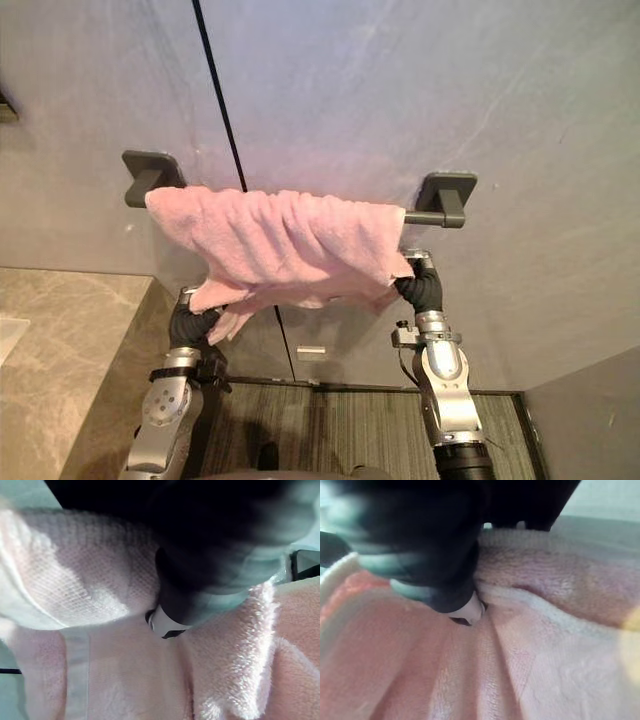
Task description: Organize washtable
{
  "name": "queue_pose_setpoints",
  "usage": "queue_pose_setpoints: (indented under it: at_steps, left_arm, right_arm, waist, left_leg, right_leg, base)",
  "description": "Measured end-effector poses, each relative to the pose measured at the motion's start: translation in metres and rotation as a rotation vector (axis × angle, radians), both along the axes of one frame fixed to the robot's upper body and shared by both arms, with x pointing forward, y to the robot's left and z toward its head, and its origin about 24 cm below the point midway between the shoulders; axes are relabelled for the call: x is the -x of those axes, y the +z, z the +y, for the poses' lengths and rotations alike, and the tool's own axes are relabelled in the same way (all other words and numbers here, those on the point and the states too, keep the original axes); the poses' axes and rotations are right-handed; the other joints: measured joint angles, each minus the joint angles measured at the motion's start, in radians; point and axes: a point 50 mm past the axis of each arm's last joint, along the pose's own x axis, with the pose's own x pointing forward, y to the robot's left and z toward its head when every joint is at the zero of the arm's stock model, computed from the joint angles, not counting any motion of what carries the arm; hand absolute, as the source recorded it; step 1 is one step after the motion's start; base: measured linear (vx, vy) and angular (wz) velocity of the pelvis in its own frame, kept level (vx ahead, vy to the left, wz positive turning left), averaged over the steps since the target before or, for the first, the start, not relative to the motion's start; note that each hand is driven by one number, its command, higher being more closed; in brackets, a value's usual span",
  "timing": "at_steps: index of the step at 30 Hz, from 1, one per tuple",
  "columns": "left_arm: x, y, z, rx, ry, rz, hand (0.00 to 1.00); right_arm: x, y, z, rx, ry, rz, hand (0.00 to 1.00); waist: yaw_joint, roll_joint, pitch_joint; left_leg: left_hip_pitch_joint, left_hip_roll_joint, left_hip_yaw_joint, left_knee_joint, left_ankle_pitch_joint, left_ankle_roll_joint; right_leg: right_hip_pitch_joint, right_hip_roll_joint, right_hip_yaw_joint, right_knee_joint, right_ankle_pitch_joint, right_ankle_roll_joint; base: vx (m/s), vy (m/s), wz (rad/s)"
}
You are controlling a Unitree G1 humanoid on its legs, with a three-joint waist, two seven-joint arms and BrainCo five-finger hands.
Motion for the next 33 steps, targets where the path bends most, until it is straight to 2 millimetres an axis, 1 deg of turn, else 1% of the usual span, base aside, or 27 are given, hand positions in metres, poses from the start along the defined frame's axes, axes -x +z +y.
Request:
queue_pose_setpoints:
  at_steps: [2, 5, 7, 9, 14, 20, 23, 25, 27, 32, 33]
  left_arm:
    - [0.0, 0.0, 0.0, 0.003, 0.001, 0.001, 1.0]
    - [0.0, -0.008, 0.0, 0.003, 0.002, 0.033, 1.0]
    - [0.002, -0.02, 0.0, 0.003, 0.005, 0.086, 1.0]
    - [0.003, -0.027, 0.0, 0.005, 0.007, 0.122, 1.0]
    - [0.005, -0.035, 0.0, 0.01, 0.012, 0.156, 1.0]
    - [0.009, -0.051, 0.003, 0.006, 0.025, 0.229, 1.0]
    - [0.011, -0.056, 0.005, 0.004, 0.033, 0.252, 1.0]
    - [0.011, -0.06, 0.006, 0.003, 0.037, 0.267, 1.0]
    - [0.009, -0.062, 0.007, 0.001, 0.039, 0.271, 1.0]
    - [0.005, -0.066, 0.006, -0.003, 0.038, 0.289, 1.0]
    - [0.003, -0.066, 0.006, -0.007, 0.036, 0.29, 1.0]
  right_arm:
    - [0.0, -0.001, 0.0, 0.0, -0.001, 0.004, 1.0]
    - [0.0, -0.011, -0.002, 0.0, -0.005, 0.047, 1.0]
    - [0.0, -0.026, -0.002, -0.005, -0.008, 0.112, 1.0]
    - [0.004, -0.035, -0.001, -0.018, -0.014, 0.152, 1.0]
    - [0.006, -0.04, 0.002, -0.023, -0.014, 0.166, 1.0]
    - [0.006, -0.052, 0.009, -0.007, 0.009, 0.201, 1.0]
    - [0.006, -0.055, 0.013, 0.005, 0.016, 0.209, 1.0]
    - [0.005, -0.058, 0.015, 0.028, 0.02, 0.225, 1.0]
    - [0.003, -0.062, 0.016, 0.046, 0.017, 0.239, 1.0]
    - [0.0, -0.064, 0.019, 0.06, -0.008, 0.249, 1.0]
    - [-0.001, -0.065, 0.019, 0.064, -0.012, 0.252, 0.0]
  waist:
    - [-0.003, 0.002, 0.0]
    - [-0.013, 0.005, 0.0]
    - [-0.016, 0.01, 0.001]
    - [-0.016, 0.015, -0.001]
    - [-0.016, 0.019, -0.002]
    - [-0.013, 0.027, -0.009]
    - [-0.012, 0.027, -0.01]
    - [-0.006, 0.026, -0.01]
    - [-0.002, 0.026, -0.01]
    - [-0.002, 0.023, -0.013]
    - [-0.001, 0.021, -0.014]
  left_leg:
    - [0.0, 0.0, 0.0, 0.0, 0.0, 0.0]
    - [0.0, 0.001, 0.002, 0.0, -0.002, -0.002]
    - [0.0, 0.002, 0.004, 0.0, -0.005, -0.006]
    - [0.0, 0.003, 0.007, 0.0, -0.005, -0.004]
    - [0.002, 0.005, 0.009, 0.0, -0.005, -0.005]
    - [0.007, 0.006, 0.003, 0.0, -0.005, -0.004]
    - [0.008, 0.008, -0.001, -0.001, -0.005, -0.005]
    - [0.008, 0.01, 0.0, -0.002, -0.005, -0.005]
    - [0.009, 0.011, 0.0, -0.003, -0.005, -0.005]
    - [0.009, 0.013, 0.001, -0.007, -0.005, -0.005]
    - [0.009, 0.013, 0.001, -0.007, -0.005, -0.005]
  right_leg:
    - [0.0, 0.0, 0.0, -0.001, 0.0, 0.0]
    - [0.0, 0.0, 0.005, -0.001, 0.0, 0.0]
    - [0.0, 0.001, 0.01, -0.002, 0.0, 0.0]
    - [0.0, 0.002, 0.013, -0.002, 0.0, 0.0]
    - [0.001, 0.003, 0.015, -0.002, 0.0, 0.0]
    - [0.012, 0.004, 0.007, -0.01, 0.0, 0.0]
    - [0.015, 0.006, 0.003, -0.012, 0.0, -0.001]
    - [0.016, 0.008, 0.003, -0.012, 0.001, -0.001]
    - [0.016, 0.009, 0.003, -0.013, 0.001, -0.001]
    - [0.017, 0.011, 0.003, -0.016, 0.001, -0.002]
    - [0.018, 0.011, 0.004, -0.016, 0.001, -0.002]
  base:
    - [0.0, 0.0, 0.0]
    - [0.0, 0.0, 0.0]
    - [0.0, 0.0, 0.0]
    - [0.0, 0.0, -0.04]
    - [0.0, 0.0, 0.0]
    - [0.0, 0.0, 0.02]
    - [0.0, 0.0, 0.04]
    - [0.0, 0.0, 0.0]
    - [0.0, 0.0, 0.0]
    - [0.0, 0.0, 0.0]
    - [0.0, 0.0, 0.0]
